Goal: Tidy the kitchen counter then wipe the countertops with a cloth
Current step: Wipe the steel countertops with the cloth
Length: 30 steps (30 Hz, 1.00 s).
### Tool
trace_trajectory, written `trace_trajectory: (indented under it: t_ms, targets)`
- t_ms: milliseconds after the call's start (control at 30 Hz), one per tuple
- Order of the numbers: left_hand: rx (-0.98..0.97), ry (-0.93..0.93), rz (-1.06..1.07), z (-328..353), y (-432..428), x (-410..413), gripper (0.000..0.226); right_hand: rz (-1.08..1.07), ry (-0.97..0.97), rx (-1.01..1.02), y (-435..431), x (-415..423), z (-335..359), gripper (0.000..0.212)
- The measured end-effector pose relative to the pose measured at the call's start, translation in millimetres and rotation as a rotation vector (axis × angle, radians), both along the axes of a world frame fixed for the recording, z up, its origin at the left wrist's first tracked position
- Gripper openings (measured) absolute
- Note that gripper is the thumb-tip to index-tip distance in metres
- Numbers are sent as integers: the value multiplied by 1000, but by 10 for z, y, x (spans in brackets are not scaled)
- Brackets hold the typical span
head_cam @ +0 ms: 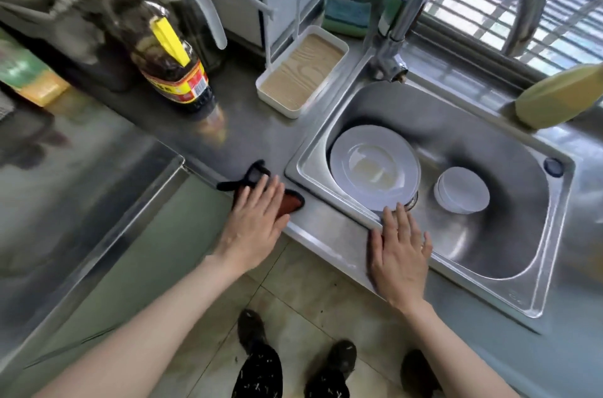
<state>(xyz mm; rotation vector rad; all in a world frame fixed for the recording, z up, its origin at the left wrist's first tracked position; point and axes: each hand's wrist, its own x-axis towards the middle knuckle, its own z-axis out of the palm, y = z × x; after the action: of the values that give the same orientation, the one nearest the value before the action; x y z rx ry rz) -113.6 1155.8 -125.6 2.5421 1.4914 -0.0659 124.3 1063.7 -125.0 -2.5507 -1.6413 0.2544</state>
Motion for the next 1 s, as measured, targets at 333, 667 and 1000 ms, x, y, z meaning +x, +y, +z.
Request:
trace_trajectory:
  t_ms: [333,667,1000]
  targets:
    - [-18,-18,228,96,1039,-496,53,167,77,27,1110,-1133,72,59]
    - [-6,-54,-21,56,1458,-396,63,179,-4,11,1130,-1126,-23,58]
    - [62,8,-79,25,865,-379,54,181,-22,5,1150,-1124,-8,59]
